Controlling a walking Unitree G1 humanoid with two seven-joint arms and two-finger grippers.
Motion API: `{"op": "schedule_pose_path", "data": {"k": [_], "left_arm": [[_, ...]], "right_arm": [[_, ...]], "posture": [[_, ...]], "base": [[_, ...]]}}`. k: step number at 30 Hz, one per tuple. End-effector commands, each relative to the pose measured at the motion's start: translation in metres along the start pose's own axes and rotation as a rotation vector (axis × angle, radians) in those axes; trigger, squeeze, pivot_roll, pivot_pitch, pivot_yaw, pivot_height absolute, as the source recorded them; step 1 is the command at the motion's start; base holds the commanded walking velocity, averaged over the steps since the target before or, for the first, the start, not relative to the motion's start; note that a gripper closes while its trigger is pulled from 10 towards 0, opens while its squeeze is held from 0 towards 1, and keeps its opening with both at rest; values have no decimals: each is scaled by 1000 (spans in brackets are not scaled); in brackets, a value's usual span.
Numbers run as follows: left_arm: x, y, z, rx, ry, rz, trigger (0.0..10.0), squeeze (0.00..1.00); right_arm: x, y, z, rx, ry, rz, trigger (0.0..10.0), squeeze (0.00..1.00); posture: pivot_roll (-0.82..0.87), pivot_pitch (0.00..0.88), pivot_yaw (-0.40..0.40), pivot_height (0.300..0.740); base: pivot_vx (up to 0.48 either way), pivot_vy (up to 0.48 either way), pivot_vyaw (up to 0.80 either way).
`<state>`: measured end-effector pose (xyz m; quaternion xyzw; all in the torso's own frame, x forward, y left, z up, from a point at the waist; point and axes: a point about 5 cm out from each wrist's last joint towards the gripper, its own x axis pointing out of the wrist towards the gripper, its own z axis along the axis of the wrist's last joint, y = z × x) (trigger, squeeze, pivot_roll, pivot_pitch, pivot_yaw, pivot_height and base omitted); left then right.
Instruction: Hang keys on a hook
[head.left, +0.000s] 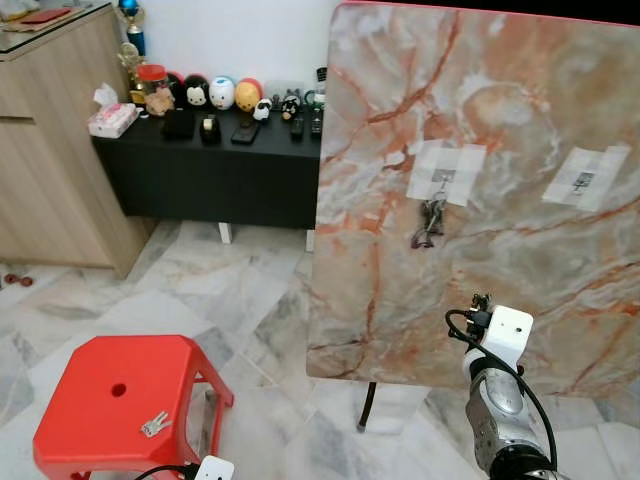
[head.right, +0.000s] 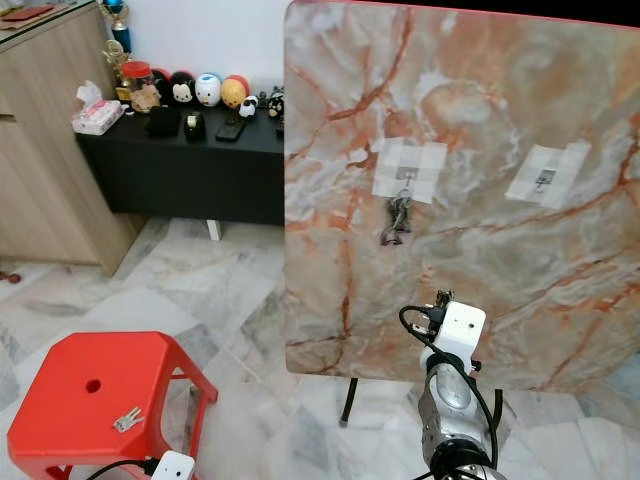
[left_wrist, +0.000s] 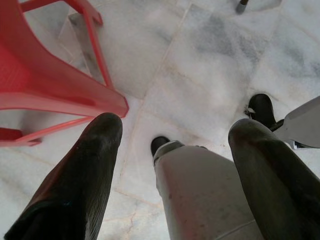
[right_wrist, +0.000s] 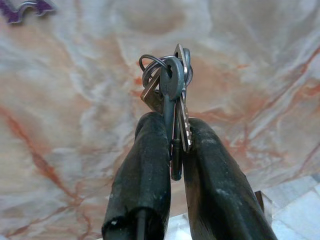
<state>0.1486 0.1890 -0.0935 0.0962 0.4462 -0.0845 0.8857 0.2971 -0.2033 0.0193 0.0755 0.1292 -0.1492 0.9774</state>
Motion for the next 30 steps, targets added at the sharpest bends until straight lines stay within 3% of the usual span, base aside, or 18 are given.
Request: {"op": "schedule_pose_path", "data": {"k": [1,12,30], "left_arm": [[-1,-4,-5,7,19,-17,10000,0],[-1,-4,-5,15,16,-20,10000,0],[-1,-4,-3,28,8,-23,10000,0]], "right_arm": [[2,-3,5,4,-21,-11,10000,0],[2,-3,5,1,-20,-13,10000,0],[2,-2,4,0,-16,-8,10000,0]], "posture": [[66,0,-75,740],[64,0,-73,740],[67,0,-73,740]], "base": [[0,0,0],[0,0,0],[0,-307,0]]}}
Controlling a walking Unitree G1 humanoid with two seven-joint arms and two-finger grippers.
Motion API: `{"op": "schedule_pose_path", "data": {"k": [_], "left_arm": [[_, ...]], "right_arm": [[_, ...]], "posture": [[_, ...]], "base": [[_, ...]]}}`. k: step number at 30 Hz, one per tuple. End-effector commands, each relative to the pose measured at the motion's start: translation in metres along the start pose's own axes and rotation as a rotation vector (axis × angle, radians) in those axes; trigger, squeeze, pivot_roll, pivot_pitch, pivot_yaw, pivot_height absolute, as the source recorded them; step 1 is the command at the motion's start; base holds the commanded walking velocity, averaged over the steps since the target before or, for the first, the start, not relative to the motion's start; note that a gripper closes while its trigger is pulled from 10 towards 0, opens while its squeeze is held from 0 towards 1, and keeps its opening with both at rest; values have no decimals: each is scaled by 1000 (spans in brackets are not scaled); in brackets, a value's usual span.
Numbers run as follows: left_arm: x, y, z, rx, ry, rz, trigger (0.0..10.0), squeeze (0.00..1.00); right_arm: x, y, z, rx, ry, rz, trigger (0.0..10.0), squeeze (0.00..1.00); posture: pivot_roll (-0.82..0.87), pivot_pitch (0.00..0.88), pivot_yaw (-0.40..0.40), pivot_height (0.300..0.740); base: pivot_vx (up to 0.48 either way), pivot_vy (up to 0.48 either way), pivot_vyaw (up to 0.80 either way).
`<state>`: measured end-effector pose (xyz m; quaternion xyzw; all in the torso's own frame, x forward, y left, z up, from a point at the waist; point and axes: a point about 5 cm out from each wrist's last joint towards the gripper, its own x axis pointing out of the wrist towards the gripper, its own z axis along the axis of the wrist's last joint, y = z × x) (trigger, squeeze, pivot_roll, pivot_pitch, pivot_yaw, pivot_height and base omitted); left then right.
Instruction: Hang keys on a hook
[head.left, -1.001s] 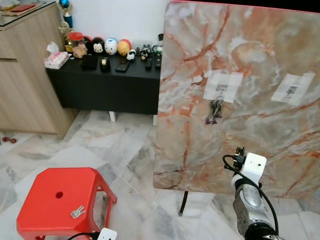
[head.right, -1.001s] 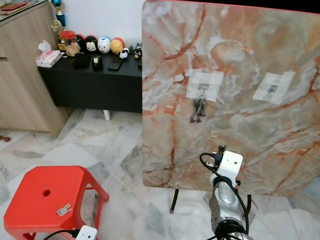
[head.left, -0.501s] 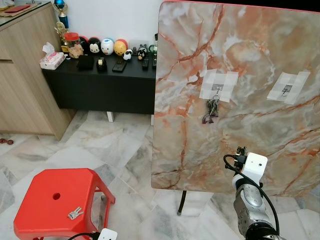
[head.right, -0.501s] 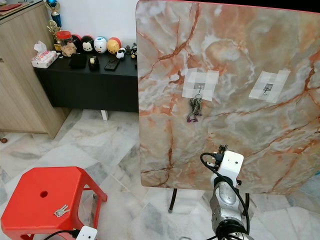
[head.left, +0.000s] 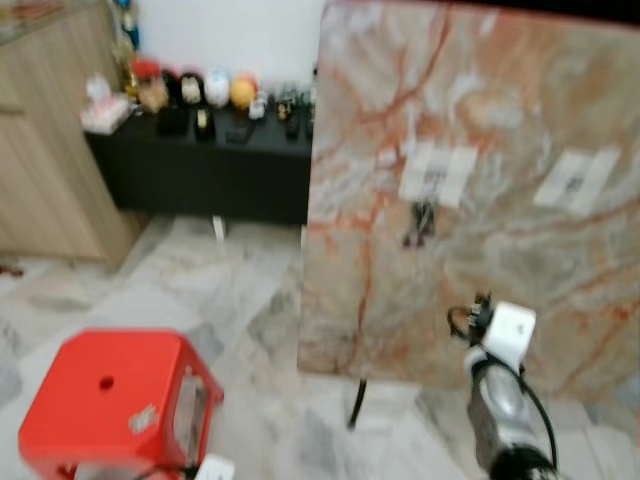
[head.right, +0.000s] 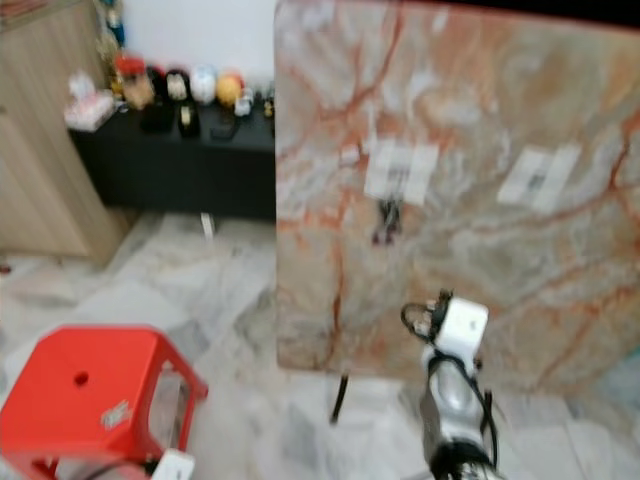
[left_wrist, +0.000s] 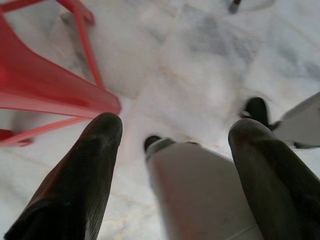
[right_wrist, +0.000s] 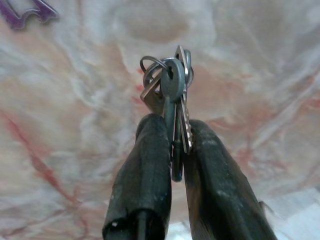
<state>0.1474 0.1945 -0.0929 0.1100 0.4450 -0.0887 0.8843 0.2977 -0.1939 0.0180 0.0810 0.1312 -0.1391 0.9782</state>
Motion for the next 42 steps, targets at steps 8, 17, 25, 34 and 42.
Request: {"op": "schedule_pose_path", "data": {"k": [8,17,25,34,42], "left_arm": [[1,-9,0,-16,0,-20,10000,0],[1,-8,-1,-19,3,-15,10000,0],[0,-7,-2,-21,5,-13,10000,0],[0,-7,-3,-15,9,-12,10000,0],[0,-7,-3,-10,9,-12,10000,0]], "right_arm": [[3,-11,7,-7,-23,-31,10000,0],[4,-11,9,-5,-29,-34,10000,0],[7,-15,19,1,-70,-64,10000,0],[18,-17,53,23,-184,-95,10000,0],[22,-15,72,44,-250,-116,10000,0]], "posture": [[69,0,-74,740],[69,0,-73,740],[70,0,-72,740],[69,0,-71,740],[69,0,-69,740]], "base": [[0,0,0],[0,0,0],[0,0,0],[0,0,0],[0,0,0]]}}
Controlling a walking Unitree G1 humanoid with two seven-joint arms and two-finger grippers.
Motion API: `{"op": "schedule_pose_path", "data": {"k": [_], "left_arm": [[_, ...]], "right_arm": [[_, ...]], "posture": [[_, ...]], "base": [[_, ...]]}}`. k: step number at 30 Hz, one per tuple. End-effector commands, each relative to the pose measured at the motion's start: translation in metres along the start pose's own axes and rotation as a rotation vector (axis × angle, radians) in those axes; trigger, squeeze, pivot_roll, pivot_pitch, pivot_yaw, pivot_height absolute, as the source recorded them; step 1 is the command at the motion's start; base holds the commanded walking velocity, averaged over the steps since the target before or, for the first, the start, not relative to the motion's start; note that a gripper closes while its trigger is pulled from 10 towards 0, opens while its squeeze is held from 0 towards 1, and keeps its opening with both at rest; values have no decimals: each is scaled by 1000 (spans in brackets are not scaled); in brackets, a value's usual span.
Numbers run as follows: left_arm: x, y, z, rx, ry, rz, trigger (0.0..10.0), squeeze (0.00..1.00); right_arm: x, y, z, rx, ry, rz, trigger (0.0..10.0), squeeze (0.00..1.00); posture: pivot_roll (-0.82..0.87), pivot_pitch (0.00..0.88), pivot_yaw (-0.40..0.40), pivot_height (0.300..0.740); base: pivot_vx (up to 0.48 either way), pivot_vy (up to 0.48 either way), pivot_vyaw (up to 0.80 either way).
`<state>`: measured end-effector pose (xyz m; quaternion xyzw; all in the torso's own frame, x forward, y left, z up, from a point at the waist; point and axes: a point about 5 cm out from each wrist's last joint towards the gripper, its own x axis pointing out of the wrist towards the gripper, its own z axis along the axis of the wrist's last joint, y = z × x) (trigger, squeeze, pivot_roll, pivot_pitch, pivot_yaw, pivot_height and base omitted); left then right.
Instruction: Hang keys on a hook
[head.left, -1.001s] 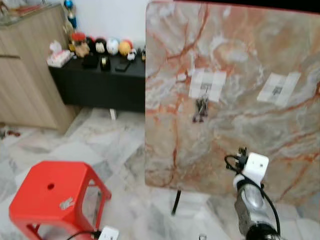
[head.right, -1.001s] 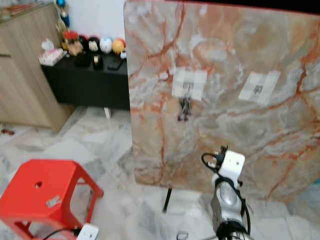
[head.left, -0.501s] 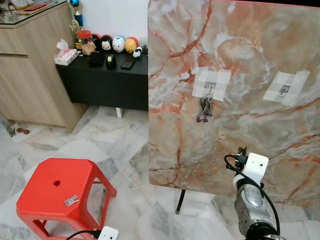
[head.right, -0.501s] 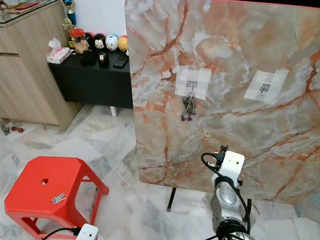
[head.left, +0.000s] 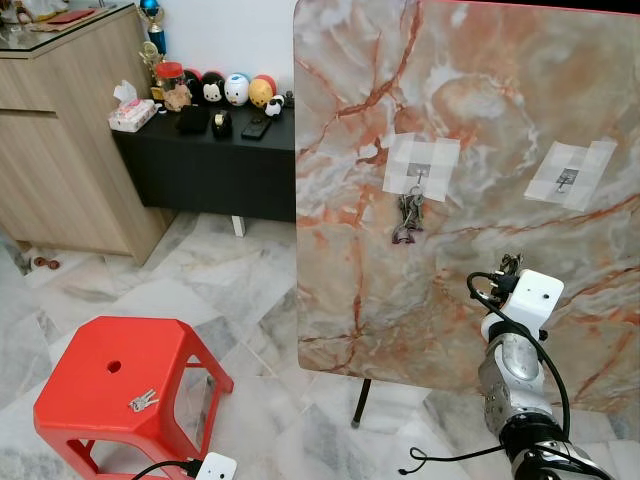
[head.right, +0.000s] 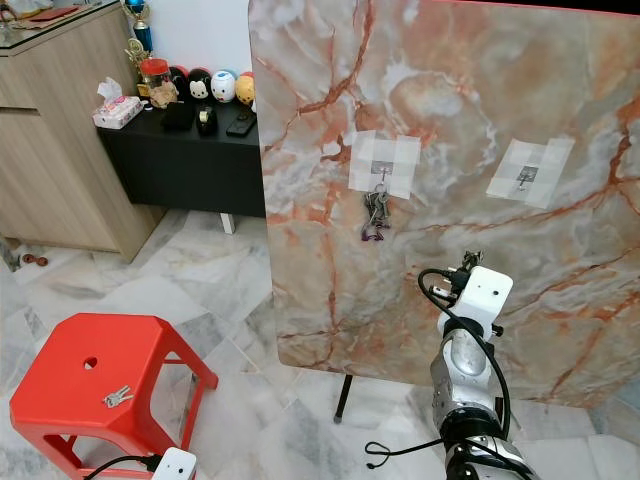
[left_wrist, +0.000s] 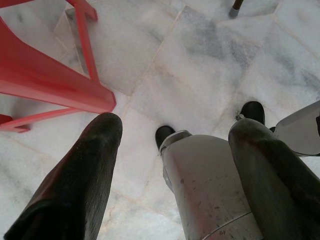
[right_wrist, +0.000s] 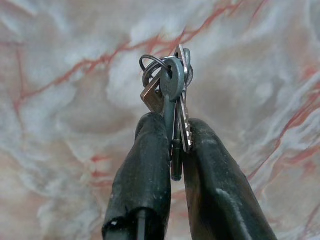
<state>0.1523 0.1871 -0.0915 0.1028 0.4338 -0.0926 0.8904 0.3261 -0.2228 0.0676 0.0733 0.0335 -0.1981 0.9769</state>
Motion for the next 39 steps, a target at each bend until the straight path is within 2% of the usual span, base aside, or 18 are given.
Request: {"op": "schedule_pose_path", "data": {"k": [1,4,7,10,12,13,17,19,20,26,31,39], "left_arm": [[-2,-1,-9,-1,36,-3,10000,0],[-2,-1,-8,4,35,-5,10000,0],[-2,-1,-8,7,34,-6,10000,0],[-1,-1,-6,13,32,-4,10000,0],[-1,0,-6,16,32,-3,10000,0],[-1,0,-6,23,35,-8,10000,0],[-1,0,-5,38,36,-9,10000,0],[-1,0,-5,41,36,-10,10000,0],[-1,0,-5,44,35,-9,10000,0],[-1,-2,-5,43,33,-6,10000,0],[-1,-4,-6,34,33,-4,10000,0],[-1,-4,-6,33,32,4,10000,0]], "right_arm": [[6,-1,14,26,-55,-18,10000,0],[8,0,23,39,-87,-30,10000,0],[7,3,22,36,-88,3,10000,0],[-1,6,11,14,-63,42,10000,0],[-6,2,1,8,-33,34,10000,0],[-12,-5,-10,8,7,10,10000,0],[-18,-9,-26,2,81,29,10000,0],[-19,-8,-27,15,90,38,10000,0],[-18,-6,-24,-7,76,58,10000,0],[-14,0,-14,-3,41,68,10000,0],[-13,12,-12,8,40,117,10000,0],[-13,13,-11,0,43,130,10000,0]], "posture": [[68,0,-69,740],[64,0,-63,740],[59,0,-63,740],[59,0,-66,740],[59,0,-62,740],[54,0,-60,740],[52,0,-62,740],[52,0,-62,740],[52,0,-63,740],[54,0,-67,740],[58,0,-73,740],[59,0,-75,740]], "base": [[0,0,0],[0,0,0],[0,0,0],[0,0,0],[0,0,0],[0,0,0],[0,0,-195],[0,0,-778],[0,0,-775],[0,-364,0],[0,-383,0],[0,-375,0]]}}
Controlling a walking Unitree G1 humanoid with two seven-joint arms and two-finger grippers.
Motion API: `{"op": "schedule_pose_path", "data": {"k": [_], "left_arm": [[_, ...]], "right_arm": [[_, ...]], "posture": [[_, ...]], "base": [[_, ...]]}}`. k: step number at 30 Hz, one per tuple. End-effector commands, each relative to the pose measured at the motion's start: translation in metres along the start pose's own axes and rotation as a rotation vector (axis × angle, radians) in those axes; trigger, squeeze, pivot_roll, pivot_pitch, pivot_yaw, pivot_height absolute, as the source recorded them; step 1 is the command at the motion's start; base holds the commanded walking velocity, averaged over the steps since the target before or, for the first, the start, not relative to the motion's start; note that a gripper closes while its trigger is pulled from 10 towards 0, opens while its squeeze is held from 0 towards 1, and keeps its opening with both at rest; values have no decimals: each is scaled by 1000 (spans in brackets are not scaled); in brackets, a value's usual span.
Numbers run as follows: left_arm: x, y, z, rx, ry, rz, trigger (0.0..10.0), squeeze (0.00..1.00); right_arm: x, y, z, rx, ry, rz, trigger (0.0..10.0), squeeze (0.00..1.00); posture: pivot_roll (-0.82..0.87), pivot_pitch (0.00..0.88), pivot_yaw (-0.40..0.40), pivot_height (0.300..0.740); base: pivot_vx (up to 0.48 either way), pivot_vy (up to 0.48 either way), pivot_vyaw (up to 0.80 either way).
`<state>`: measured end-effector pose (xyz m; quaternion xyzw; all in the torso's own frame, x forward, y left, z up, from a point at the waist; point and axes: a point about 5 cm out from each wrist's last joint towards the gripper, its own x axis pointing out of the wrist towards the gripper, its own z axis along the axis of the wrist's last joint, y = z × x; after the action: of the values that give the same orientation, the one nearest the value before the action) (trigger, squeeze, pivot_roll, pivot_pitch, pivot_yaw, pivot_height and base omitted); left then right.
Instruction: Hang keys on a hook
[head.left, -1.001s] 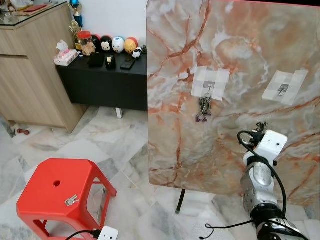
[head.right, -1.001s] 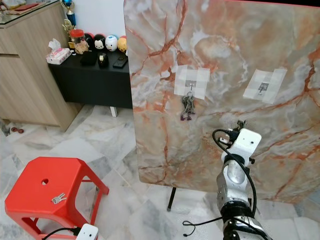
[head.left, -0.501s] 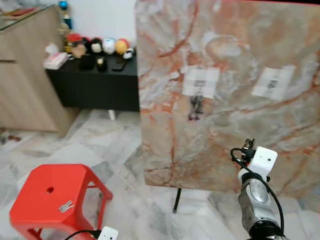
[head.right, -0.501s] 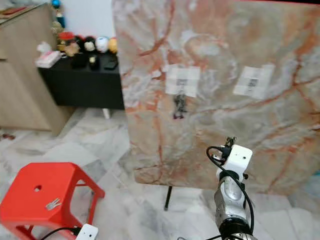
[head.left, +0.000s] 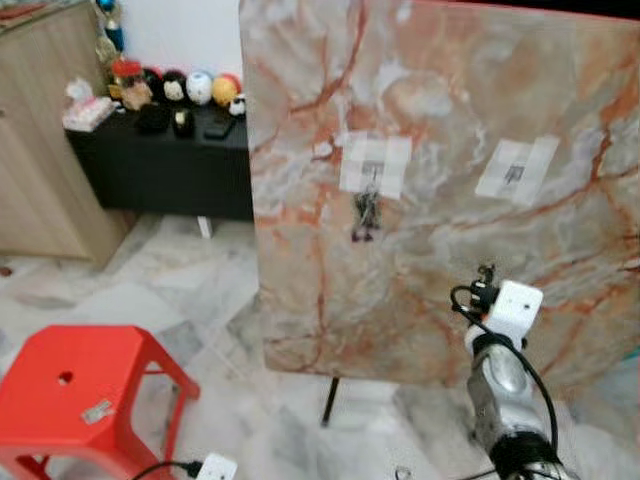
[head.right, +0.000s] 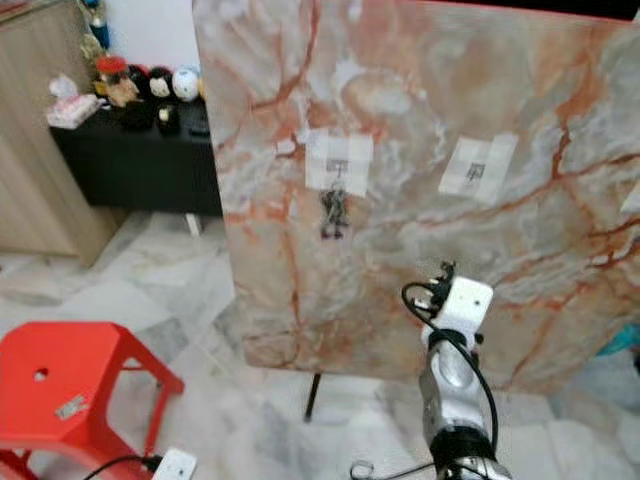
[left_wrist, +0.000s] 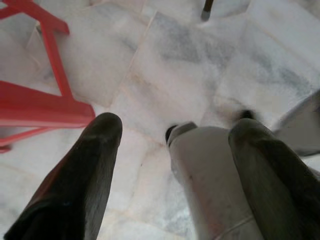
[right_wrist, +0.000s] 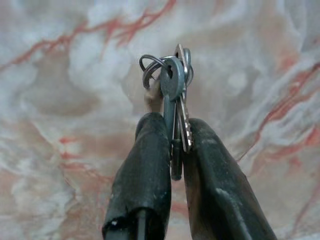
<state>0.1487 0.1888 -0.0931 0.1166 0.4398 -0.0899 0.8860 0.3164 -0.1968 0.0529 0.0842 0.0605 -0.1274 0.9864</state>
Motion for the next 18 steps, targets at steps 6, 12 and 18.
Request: {"op": "schedule_pose_path", "data": {"k": [6,12,18], "left_arm": [[1,-4,-1,4,18,2,10000,0],[1,-3,-1,2,15,4,10000,0],[1,-3,-1,-3,16,9,10000,0]], "right_arm": [[4,-2,11,-12,-31,9,10000,0],[6,16,21,-56,-91,117,10000,0],[4,30,25,-56,-107,199,10000,0]], "posture": [[57,0,-77,740],[57,0,-77,740],[59,0,-75,740]], "base": [[0,0,0],[0,0,0],[0,0,0]]}}
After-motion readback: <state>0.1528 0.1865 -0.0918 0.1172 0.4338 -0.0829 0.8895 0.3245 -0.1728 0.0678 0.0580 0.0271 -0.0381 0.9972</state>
